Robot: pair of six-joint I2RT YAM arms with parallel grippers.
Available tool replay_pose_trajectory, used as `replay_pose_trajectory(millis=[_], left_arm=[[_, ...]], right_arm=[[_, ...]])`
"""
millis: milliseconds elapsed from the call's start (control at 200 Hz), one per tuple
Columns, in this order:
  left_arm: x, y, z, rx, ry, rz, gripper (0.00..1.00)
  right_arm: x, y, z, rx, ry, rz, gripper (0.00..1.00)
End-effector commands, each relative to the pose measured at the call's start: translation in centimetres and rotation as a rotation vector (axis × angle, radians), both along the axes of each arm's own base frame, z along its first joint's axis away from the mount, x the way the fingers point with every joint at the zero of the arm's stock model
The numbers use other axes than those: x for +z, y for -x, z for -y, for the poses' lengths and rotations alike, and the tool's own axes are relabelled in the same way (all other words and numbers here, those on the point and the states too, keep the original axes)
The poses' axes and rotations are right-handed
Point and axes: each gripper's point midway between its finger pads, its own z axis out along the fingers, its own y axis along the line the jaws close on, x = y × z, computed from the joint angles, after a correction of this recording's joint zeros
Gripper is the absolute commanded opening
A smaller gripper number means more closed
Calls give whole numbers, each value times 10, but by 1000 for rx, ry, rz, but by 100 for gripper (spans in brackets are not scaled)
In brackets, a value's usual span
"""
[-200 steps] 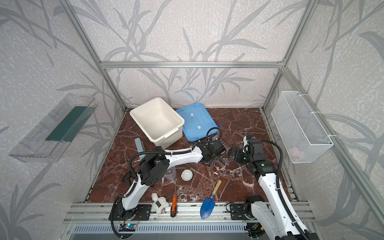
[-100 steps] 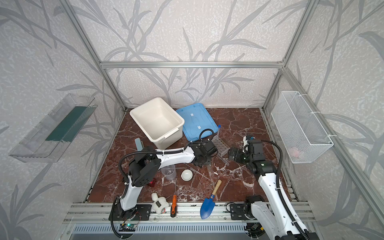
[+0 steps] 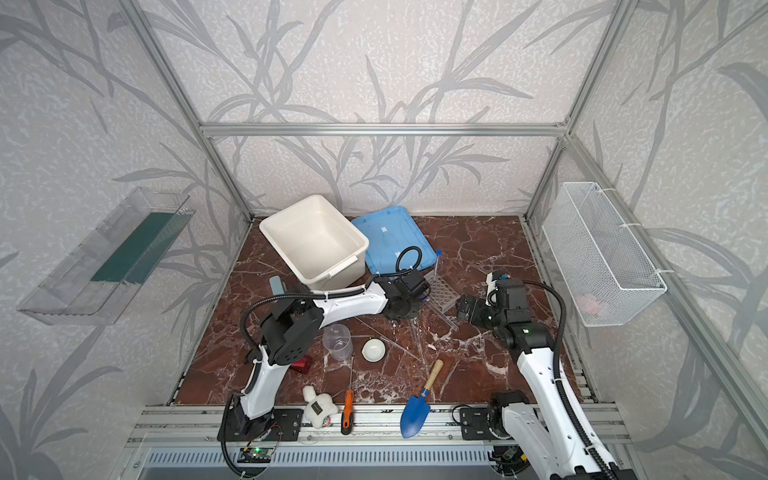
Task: Organize the chemistry lab equipment
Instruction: 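Close the left gripper on the tube and lift it upright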
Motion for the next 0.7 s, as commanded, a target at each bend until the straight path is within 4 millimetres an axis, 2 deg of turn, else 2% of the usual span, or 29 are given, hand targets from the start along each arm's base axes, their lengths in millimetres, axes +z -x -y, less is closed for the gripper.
replay_pose_trajectory(millis=[0, 95, 240, 420, 695], left_arm=[[0, 15, -5, -34, -59, -28, 34], [0, 35, -7, -48, -59, -66, 44], [0, 61, -12, -66, -81, -103, 48], [-5, 78, -17, -54, -88, -148, 39], [-6, 79, -17, -54, -100, -151, 29]], right_arm=[[5, 3, 0, -5, -11, 4, 100], [5, 3, -5, 13, -38, 4, 100], [6, 0, -25, 96, -123, 16, 99], [5, -3, -38, 148, -188, 8, 99], [5, -2, -48, 198, -228, 0, 99]])
